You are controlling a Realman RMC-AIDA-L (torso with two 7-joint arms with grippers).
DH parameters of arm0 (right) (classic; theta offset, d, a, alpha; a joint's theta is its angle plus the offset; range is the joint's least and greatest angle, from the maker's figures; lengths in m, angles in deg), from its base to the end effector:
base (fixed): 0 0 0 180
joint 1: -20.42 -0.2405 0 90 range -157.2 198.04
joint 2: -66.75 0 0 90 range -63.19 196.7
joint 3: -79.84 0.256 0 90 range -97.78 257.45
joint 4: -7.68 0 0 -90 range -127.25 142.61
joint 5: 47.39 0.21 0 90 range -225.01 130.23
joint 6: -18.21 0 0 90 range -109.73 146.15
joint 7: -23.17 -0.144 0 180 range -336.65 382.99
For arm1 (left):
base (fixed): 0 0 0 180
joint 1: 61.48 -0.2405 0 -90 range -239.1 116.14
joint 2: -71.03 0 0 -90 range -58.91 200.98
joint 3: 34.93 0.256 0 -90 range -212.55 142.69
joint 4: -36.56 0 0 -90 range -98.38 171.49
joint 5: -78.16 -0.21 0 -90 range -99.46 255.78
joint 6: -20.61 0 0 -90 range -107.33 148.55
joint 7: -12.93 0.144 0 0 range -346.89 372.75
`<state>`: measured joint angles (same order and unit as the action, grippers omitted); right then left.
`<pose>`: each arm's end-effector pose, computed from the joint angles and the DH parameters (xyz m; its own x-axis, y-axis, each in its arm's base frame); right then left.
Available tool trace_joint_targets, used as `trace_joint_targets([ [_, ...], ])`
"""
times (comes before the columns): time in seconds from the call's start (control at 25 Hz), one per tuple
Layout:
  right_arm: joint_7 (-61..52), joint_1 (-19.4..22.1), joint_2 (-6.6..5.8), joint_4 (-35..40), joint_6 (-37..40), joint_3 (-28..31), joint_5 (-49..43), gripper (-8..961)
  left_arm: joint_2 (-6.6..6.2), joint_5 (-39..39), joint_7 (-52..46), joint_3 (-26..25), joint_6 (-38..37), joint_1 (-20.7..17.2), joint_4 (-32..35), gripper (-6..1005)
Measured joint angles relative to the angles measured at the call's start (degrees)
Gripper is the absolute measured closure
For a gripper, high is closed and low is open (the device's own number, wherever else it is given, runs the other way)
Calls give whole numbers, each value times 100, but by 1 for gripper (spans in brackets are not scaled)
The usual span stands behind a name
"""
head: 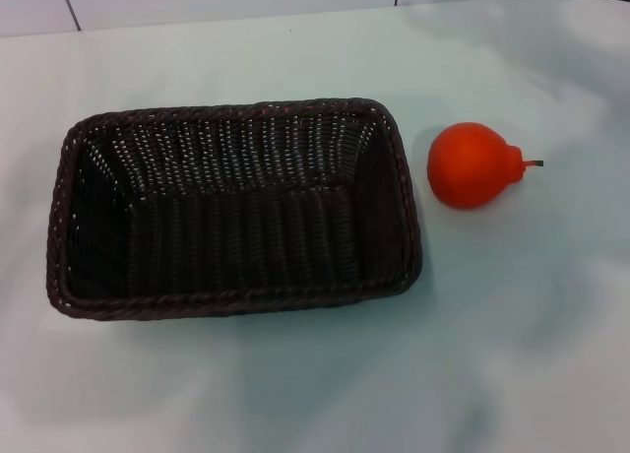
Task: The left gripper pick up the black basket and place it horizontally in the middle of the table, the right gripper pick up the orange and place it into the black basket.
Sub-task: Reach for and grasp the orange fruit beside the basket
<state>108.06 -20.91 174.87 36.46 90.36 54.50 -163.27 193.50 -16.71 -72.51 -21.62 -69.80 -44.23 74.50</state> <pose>0.2713 0.4269 0.0925 -0.6047 0.4388 0.6647 0.7573 0.5753 0.3091 -0.3380 0.2798 0.0803 0.2604 0.1818 0.9482 0.8795 -0.4499 -0.1553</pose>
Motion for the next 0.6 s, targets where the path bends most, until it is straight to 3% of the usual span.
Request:
trace_joint_targets([
  [0.12,-901,-139,-30,717,577,-229,-900,325,140,340,962,-39,70,74,-267,423],
  [0.24,-1742,-159,-16,1600,1207,-905,-1447,304,126,618,1498,-40,66,122,-677,423],
  [0.44,-2164,-232,7,2131,1592,-1511,-2041,138,131,743,1765,-40,197,196,-869,423],
  [0.6,-2294,-405,137,2046,1488,-1906,-2536,72,118,747,1720,-40,217,216,-918,423],
])
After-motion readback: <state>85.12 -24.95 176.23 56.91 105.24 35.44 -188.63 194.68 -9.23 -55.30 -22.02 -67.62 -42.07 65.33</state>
